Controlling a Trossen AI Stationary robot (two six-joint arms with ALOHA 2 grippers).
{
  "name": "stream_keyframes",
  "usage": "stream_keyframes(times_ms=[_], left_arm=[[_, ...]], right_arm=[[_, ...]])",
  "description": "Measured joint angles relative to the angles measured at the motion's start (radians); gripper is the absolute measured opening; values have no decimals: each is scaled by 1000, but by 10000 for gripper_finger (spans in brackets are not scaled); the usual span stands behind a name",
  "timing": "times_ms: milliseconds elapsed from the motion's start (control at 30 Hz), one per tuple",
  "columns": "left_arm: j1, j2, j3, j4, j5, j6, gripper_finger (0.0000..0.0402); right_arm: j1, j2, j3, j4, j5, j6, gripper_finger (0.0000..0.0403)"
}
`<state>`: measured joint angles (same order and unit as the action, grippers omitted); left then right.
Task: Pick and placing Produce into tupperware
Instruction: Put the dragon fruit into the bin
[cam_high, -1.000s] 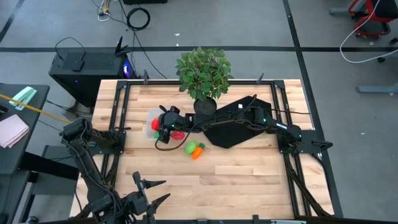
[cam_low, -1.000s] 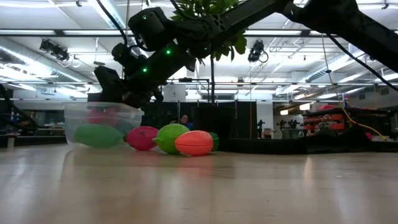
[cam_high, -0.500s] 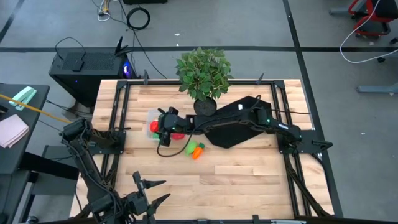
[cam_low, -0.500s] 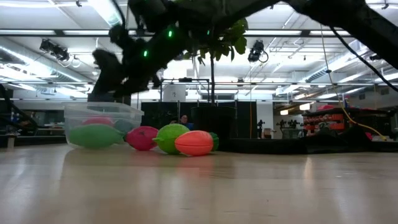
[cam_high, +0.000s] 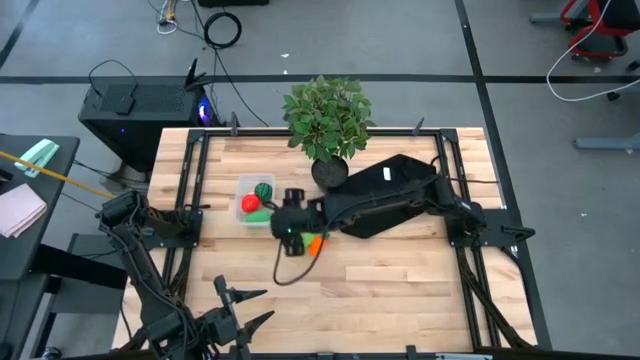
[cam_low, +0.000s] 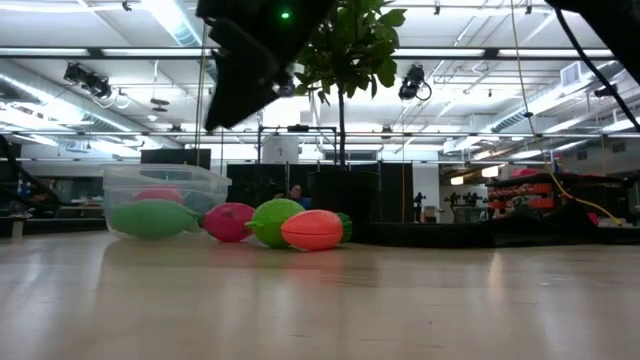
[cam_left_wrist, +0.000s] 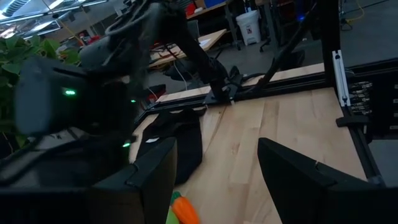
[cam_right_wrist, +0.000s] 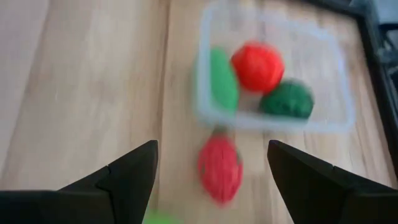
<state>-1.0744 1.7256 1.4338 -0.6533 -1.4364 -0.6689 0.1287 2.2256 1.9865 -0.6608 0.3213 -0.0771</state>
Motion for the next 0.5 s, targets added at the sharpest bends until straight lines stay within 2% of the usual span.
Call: stream_keyframes(times_ms=[100, 267, 400, 500], left_arm=[[0, 0, 0, 2, 0, 0, 231], [-2, 0, 0, 1, 0, 0, 231], [-2, 0, 0, 1, 0, 0, 231], [-2, 0, 0, 1, 0, -1, 231]], right_arm=[[28, 0, -8, -82, 51, 0, 309], [34, 0, -63, 0, 93, -38, 307], [-7, -1, -127, 131, 50, -69, 307], [-47, 0, -160, 159, 11, -75, 307]])
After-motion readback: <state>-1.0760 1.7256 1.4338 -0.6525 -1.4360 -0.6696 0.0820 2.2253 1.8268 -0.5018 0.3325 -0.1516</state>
